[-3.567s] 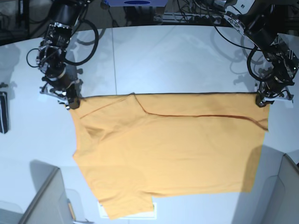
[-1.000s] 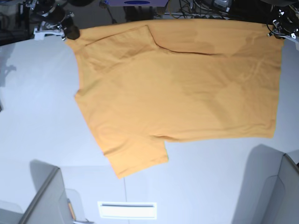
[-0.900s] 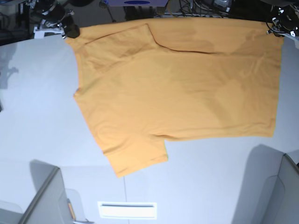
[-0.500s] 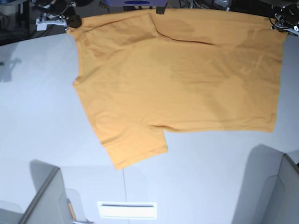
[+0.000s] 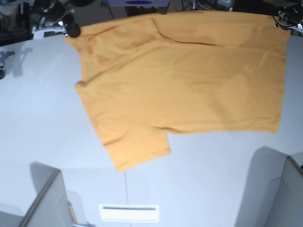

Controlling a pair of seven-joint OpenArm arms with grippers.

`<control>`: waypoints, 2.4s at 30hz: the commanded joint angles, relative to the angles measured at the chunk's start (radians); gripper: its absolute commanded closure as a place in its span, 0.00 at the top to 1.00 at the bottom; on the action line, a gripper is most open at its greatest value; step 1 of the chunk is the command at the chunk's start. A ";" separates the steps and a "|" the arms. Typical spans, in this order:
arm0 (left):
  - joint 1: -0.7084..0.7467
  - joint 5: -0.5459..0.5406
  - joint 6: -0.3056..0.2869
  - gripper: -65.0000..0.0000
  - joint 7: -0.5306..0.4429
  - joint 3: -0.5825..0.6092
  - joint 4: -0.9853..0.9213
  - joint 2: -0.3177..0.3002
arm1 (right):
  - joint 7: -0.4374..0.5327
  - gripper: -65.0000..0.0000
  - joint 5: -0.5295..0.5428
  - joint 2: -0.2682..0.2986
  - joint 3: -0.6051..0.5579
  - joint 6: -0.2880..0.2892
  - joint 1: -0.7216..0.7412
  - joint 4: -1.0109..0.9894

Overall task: Fold the T-shirt properly
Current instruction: 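Open both grippers, release the shoulders and raise the grippers, then move right gripper to the hem corner by the sleeve, left to other hem corner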

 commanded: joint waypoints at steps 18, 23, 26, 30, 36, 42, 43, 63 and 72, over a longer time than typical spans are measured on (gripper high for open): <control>0.009 0.007 -0.001 0.00 -0.018 -0.017 0.018 -0.021 | 0.020 0.00 0.001 -0.006 0.014 0.000 -0.029 0.008; 0.009 0.007 -0.001 0.04 -0.018 -0.017 0.018 -0.021 | 0.024 0.08 0.001 -0.006 0.014 0.000 -0.043 0.011; 0.009 0.007 -0.001 0.31 -0.018 -0.018 0.019 -0.021 | 0.024 0.31 0.001 -0.006 0.014 0.001 -0.043 0.014; 0.009 0.007 -0.001 0.64 -0.018 -0.018 0.019 -0.021 | 0.025 0.34 0.001 -0.006 0.016 0.001 -0.043 0.014; 0.009 0.007 -0.001 0.80 -0.018 -0.028 0.019 -0.021 | 0.025 0.34 0.005 -0.007 0.046 0.001 -0.041 0.017; 0.005 0.006 -0.002 0.80 -0.018 -0.184 0.101 -0.019 | 0.025 0.34 0.006 -0.007 0.128 0.020 -0.032 0.097; 0.005 0.006 -0.002 0.80 -0.018 -0.190 0.128 -0.019 | 0.025 0.34 0.003 -0.007 0.128 0.043 -0.021 0.108; -0.310 0.015 -0.001 0.79 -0.018 0.051 0.268 -0.061 | -0.095 0.34 -0.290 0.082 -0.127 0.135 0.806 -0.305; -0.347 0.015 0.002 0.79 -0.016 0.163 0.265 -0.160 | -0.088 0.41 -0.284 0.142 -0.217 0.144 1.151 -0.769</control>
